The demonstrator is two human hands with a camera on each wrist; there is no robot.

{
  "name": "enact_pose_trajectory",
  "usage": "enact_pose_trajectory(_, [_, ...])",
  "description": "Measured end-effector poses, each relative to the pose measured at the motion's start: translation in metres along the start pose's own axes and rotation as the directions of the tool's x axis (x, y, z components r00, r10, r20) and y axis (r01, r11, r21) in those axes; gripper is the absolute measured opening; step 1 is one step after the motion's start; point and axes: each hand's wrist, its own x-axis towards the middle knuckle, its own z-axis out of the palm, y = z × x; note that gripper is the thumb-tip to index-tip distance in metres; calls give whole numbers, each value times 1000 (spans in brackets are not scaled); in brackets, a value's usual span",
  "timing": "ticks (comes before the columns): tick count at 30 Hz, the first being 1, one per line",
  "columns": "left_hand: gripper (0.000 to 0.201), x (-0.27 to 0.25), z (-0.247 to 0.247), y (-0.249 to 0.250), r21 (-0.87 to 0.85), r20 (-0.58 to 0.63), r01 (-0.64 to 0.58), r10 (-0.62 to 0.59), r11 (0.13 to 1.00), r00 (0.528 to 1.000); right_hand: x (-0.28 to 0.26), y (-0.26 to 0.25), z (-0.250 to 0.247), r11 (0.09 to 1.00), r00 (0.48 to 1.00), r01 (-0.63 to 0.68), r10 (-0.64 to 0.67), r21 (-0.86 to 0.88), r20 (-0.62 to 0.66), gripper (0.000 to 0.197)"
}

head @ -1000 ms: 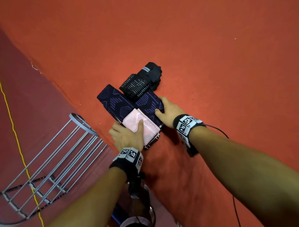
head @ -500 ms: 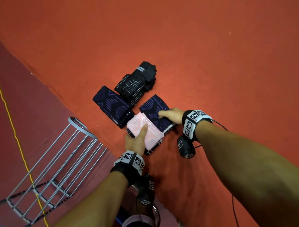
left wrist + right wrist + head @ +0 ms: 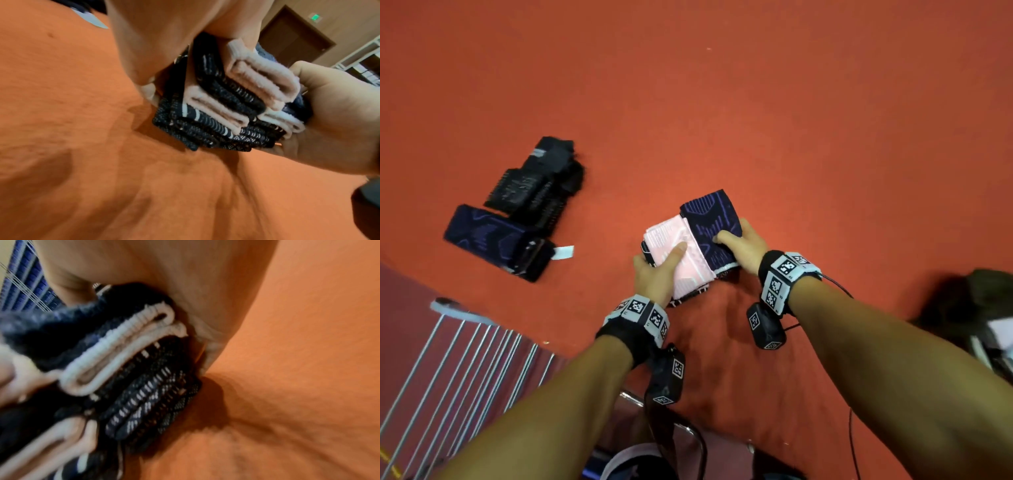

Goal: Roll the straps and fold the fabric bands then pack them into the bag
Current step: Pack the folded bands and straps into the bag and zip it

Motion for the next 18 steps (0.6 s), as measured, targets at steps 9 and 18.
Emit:
enact_pose_trajectory(9, [75,-102,141,33,187,291,-235,174,954,941,-101,78,-147,923,919,162,-13,348,-394,31])
enact_pose_trajectory(18, [63,-227,293,44,202,592,-457,264,866,761,-212,153,-291,819,679,347,117,457,-725,41])
